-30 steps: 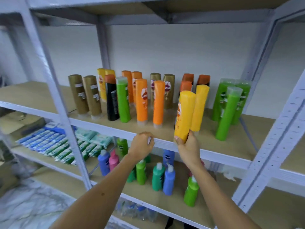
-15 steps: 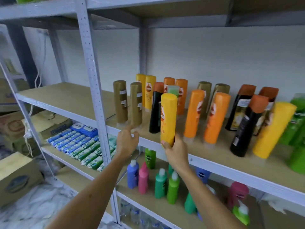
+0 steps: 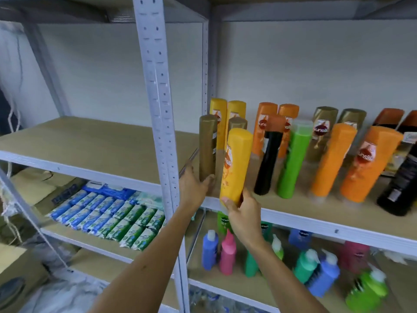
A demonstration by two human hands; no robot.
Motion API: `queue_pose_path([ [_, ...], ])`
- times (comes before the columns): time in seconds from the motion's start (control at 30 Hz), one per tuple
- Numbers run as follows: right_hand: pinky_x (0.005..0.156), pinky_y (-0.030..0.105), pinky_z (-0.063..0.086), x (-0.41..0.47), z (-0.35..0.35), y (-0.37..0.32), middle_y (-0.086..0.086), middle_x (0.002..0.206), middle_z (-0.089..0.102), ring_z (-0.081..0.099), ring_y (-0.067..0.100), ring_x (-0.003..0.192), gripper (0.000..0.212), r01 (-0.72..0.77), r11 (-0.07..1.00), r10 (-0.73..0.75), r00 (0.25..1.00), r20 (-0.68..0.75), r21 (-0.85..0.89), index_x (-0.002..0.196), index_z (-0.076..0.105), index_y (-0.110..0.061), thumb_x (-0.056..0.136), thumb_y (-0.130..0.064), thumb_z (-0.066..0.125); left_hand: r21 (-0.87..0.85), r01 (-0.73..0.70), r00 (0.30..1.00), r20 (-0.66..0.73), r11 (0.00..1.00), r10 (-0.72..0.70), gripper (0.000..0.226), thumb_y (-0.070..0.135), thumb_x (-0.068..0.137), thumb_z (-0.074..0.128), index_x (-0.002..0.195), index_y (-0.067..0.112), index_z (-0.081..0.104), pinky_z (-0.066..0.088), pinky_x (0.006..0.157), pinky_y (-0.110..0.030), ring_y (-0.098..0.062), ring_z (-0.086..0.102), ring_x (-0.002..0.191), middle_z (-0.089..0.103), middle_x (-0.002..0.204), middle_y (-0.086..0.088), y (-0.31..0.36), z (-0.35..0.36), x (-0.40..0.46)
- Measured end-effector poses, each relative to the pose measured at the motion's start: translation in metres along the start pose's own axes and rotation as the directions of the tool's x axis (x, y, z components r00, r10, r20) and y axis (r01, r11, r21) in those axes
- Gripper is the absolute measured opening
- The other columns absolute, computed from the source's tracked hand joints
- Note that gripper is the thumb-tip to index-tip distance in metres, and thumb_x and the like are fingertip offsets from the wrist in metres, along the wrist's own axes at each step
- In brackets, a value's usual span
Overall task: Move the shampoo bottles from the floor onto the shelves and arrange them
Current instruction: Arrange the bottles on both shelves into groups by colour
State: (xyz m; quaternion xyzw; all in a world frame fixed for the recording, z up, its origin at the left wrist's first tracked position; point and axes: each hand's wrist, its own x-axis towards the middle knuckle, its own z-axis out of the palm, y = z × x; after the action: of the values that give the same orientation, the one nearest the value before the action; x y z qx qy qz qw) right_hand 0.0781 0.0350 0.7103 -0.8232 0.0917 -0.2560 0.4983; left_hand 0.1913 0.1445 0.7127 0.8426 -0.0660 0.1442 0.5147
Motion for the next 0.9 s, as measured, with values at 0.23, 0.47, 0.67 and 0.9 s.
queue_pose_path([
  [0.23, 0.065, 0.023, 0.048, -0.002, 0.025, -0.007, -0.006, 0.084, 0.060, 0.056, 0.007, 0.074, 0.021, -0.016, 0.999, 0.014, 0.999, -0.049, -0.037, 0.101, 0.054, -0.020, 0.087, -0.028, 0.068, -0.001, -0.125, 0.987, 0.099, 0.992, 0.125, 0.032, 0.027, 0.083, 0.070, 0.110, 0.014, 0.059, 0.042, 0.062, -0.018, -0.012, 0.061, 0.080, 0.069, 0.094, -0.002, -0.009, -0.014, 0.002],
  [0.47, 0.066, 0.031, 0.047, 0.005, 0.051, -0.020, -0.001, 0.081, 0.061, 0.057, 0.013, 0.072, 0.022, 0.017, 1.000, -0.017, 0.997, -0.081, -0.010, 0.102, 0.055, -0.015, 0.087, -0.024, 0.067, 0.017, -0.144, 0.990, 0.002, 0.989, 0.144, 0.028, 0.036, 0.083, 0.069, 0.100, 0.017, 0.059, 0.054, 0.065, -0.041, -0.018, 0.064, 0.070, 0.068, 0.077, -0.003, -0.039, -0.063, -0.031],
  [0.67, 0.060, 0.029, 0.037, 0.036, 0.085, -0.021, 0.012, 0.088, 0.062, 0.055, 0.024, 0.074, 0.021, 0.056, 0.993, -0.060, 0.997, -0.038, -0.099, 0.101, 0.050, -0.009, 0.090, -0.020, 0.063, -0.019, -0.148, 0.989, -0.019, 0.989, 0.148, 0.033, 0.039, 0.082, 0.069, 0.101, 0.013, 0.060, 0.055, 0.071, -0.043, -0.020, 0.067, 0.077, 0.072, 0.086, -0.002, -0.028, -0.084, -0.025],
  [0.9, 0.068, 0.038, 0.052, 0.059, 0.101, -0.017, 0.013, 0.095, 0.063, 0.062, 0.029, 0.084, 0.030, 0.019, 0.986, -0.028, 0.998, -0.049, -0.167, 0.113, 0.048, -0.007, 0.093, -0.027, 0.059, -0.015, -0.201, 0.979, -0.050, 0.980, 0.200, 0.029, 0.034, 0.082, 0.071, 0.100, 0.014, 0.061, 0.055, 0.071, -0.042, -0.018, 0.066, 0.077, 0.070, 0.085, 0.001, -0.016, -0.088, -0.026],
])
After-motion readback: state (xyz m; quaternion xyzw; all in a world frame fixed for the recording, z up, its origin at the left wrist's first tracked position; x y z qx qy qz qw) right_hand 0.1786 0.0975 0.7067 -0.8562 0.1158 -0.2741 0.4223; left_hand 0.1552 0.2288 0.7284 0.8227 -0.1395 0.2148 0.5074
